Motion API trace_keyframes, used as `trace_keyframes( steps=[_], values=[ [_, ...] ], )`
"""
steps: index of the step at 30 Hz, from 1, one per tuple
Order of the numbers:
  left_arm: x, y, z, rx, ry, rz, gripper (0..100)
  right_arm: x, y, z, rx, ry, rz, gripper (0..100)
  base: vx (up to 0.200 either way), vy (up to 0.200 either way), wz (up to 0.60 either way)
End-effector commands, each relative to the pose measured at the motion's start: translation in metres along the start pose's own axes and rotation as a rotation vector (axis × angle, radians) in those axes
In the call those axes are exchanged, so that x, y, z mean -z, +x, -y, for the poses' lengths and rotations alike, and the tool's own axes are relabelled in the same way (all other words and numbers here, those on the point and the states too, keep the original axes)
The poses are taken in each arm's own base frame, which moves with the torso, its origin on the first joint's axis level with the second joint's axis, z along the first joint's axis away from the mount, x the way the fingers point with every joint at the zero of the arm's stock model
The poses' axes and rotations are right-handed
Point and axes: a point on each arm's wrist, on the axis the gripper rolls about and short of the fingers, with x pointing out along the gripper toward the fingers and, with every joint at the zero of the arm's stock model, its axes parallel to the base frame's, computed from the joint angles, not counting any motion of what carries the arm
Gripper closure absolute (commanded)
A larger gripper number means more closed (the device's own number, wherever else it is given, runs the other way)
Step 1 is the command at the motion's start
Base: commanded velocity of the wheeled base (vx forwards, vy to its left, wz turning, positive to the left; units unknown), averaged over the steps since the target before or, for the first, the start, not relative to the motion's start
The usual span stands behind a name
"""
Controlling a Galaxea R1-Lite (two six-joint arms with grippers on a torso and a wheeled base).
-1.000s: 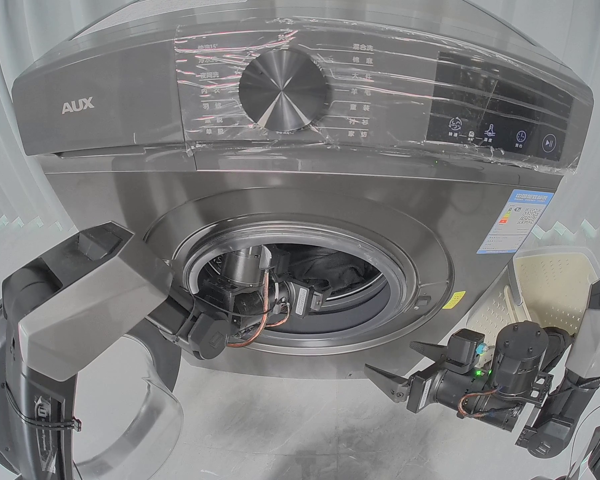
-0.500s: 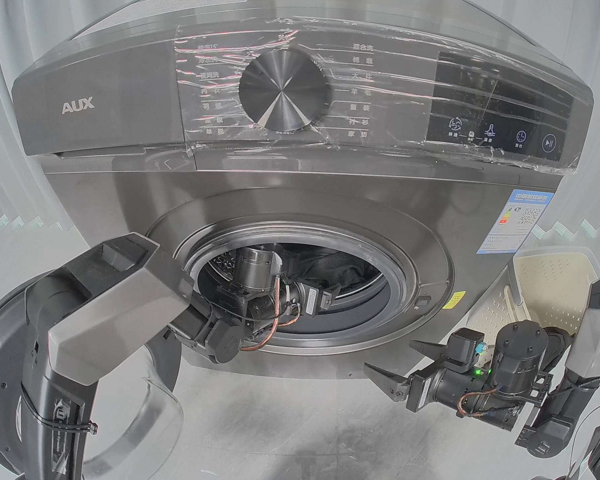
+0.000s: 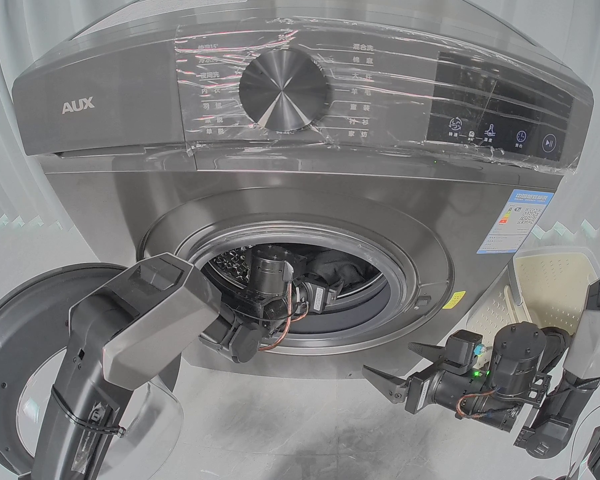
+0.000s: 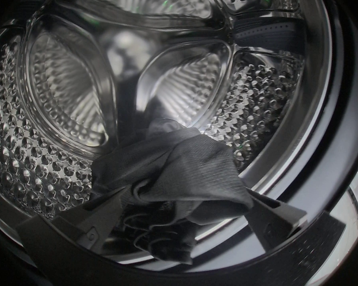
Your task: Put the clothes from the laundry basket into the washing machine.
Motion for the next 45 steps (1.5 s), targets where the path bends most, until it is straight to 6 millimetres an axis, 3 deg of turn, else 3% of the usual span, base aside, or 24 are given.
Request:
trace_keyframes(
  steps=[1, 7, 11, 13, 18, 26, 27, 33, 38, 40, 45],
  values=[
    [0.021, 0.017, -0.009, -0.038, -0.002, -0.017, 100, 0.001, 0.001, 0.001, 0.004, 0.002, -0.002, 0, 0.0, 0.0, 0.0],
    [0.031, 0.02, -0.016, -0.079, -0.004, -0.029, 100, 0.001, 0.001, 0.001, 0.003, 0.001, -0.003, 0, 0.0, 0.0, 0.0],
    [0.024, 0.025, -0.019, -0.089, -0.014, 0.003, 100, 0.001, 0.001, -0.001, -0.003, -0.001, -0.004, 0, 0.0, 0.0, 0.0],
    [0.015, 0.036, -0.033, -0.149, -0.024, 0.066, 100, 0.003, 0.002, 0.0, -0.001, -0.001, -0.011, 0, 0.0, 0.0, 0.0],
    [-0.003, 0.05, -0.047, -0.212, -0.056, 0.175, 100, 0.004, 0.003, 0.0, 0.0, -0.001, -0.014, 0, 0.0, 0.0, 0.0],
    [-0.006, 0.049, -0.045, -0.207, -0.062, 0.182, 100, 0.005, 0.004, 0.001, 0.004, 0.001, -0.018, 0, 0.0, 0.0, 0.0],
    [-0.007, 0.048, -0.04, -0.199, -0.07, 0.186, 0, 0.004, 0.004, 0.001, 0.005, 0.002, -0.016, 0, 0.0, 0.0, 0.0],
    [-0.016, 0.032, -0.023, -0.166, -0.079, 0.163, 0, 0.004, 0.003, 0.001, 0.005, 0.0, -0.016, 0, 0.0, 0.0, 0.0],
    [-0.02, -0.015, -0.001, -0.112, -0.054, 0.04, 0, 0.003, 0.003, 0.002, 0.009, 0.002, -0.014, 0, 0.0, 0.0, 0.0],
    [-0.018, -0.044, 0.004, -0.093, -0.041, -0.021, 0, 0.003, 0.003, 0.003, 0.01, 0.002, -0.012, 0, 0.0, 0.0, 0.0],
    [-0.032, -0.088, 0.015, -0.062, -0.037, -0.023, 0, 0.002, 0.003, 0.002, 0.009, 0.002, -0.007, 0, 0.0, 0.0, 0.0]
  ],
)
